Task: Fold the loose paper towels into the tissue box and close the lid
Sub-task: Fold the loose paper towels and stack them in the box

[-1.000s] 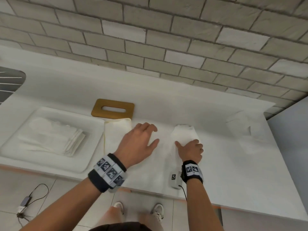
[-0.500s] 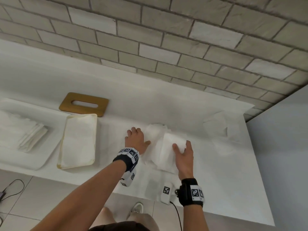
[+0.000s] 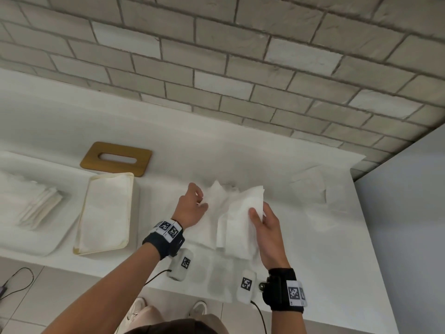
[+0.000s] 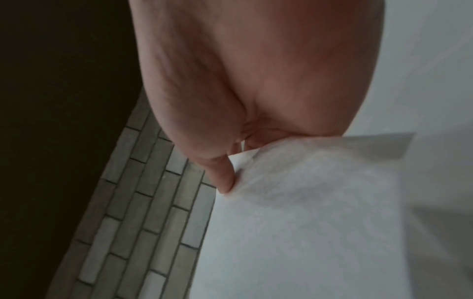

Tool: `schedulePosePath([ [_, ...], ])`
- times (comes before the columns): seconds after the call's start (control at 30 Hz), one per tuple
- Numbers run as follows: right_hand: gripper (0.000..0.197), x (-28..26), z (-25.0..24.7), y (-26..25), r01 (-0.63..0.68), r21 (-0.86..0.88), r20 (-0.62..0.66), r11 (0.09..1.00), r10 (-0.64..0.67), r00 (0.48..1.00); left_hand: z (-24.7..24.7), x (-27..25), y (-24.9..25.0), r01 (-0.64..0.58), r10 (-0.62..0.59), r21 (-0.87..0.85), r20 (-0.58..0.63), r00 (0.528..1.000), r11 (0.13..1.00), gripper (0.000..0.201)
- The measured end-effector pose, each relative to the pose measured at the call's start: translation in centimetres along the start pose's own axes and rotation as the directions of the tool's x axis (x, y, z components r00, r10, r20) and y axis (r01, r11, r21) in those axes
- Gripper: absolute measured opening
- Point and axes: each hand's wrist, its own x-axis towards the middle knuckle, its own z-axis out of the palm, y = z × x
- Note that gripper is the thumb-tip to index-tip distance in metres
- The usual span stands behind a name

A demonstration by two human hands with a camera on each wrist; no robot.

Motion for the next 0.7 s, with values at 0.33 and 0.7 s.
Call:
schedulePosePath([
  [0.33,0.03,-1.2,9.1,-7.2,-0.005,0.224,0.254,0.974,-0.053,0.966,-7.3,-6.7,1.6,-0.097,0.117,-0.508,0.007,0.993,0.856,0.065],
  [0.7,0.027,-3.2,25.0,-11.0,0.123,0.097,0.422,0.988,-0.153,0.894,-19.2,-10.2,-0.8,0.118,0.001,-0.88,0.133,0.991,0.46,0.052],
])
